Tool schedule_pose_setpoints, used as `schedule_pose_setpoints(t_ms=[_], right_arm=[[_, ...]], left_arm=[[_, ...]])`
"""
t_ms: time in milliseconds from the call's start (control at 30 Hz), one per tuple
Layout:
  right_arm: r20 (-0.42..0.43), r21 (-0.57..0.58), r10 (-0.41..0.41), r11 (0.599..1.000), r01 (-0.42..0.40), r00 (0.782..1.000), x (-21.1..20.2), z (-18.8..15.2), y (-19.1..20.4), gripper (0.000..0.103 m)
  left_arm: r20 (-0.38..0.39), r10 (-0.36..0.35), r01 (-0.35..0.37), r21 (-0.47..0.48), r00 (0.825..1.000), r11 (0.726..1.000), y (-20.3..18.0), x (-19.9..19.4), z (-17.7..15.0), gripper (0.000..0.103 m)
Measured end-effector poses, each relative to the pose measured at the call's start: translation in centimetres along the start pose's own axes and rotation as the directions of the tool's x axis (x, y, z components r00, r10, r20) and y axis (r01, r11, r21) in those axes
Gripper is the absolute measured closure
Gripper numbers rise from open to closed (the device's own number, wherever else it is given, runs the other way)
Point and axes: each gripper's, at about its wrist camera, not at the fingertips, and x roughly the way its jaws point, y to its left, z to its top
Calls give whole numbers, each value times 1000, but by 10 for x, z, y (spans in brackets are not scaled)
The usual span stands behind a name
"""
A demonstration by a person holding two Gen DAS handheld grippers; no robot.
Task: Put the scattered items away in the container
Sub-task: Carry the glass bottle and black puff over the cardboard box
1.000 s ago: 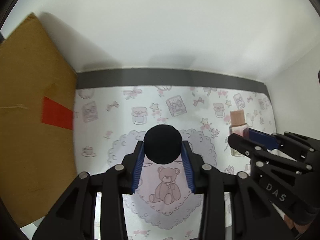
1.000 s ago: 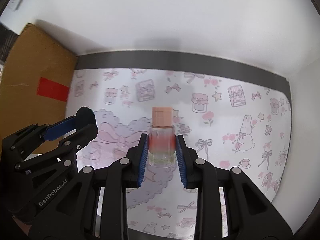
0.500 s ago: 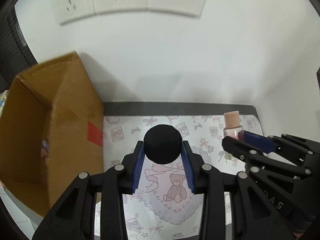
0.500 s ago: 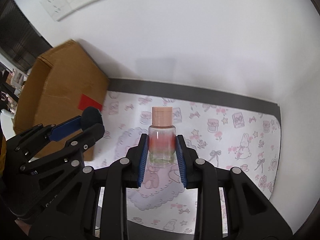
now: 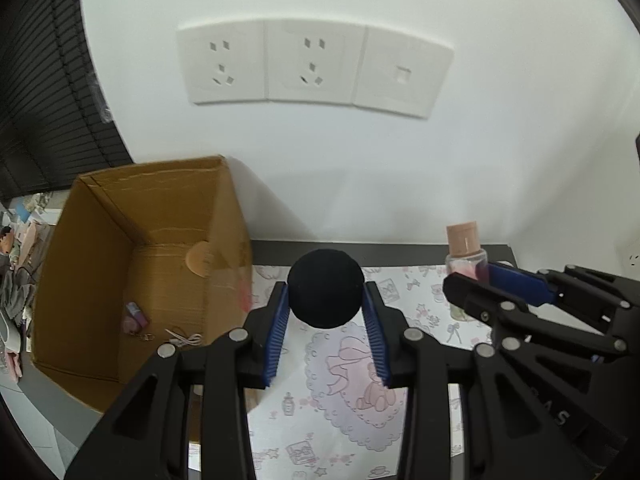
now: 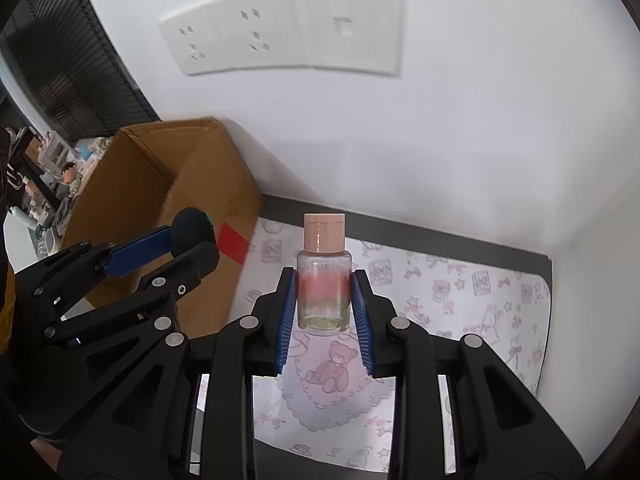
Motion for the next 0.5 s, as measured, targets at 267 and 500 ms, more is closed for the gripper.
schedule_pose_setpoints(t_ms=[267,500], right_arm=[[32,-72,7,997,-5,999,-9,16,47,74],[46,-140,33,990,-27,998,-11,30,93,74]], left_arm=[[41,32,-29,-67,999,997,46,-30,-1,66],[60,68,-60,-125,996,990,85,-49,-5,68]])
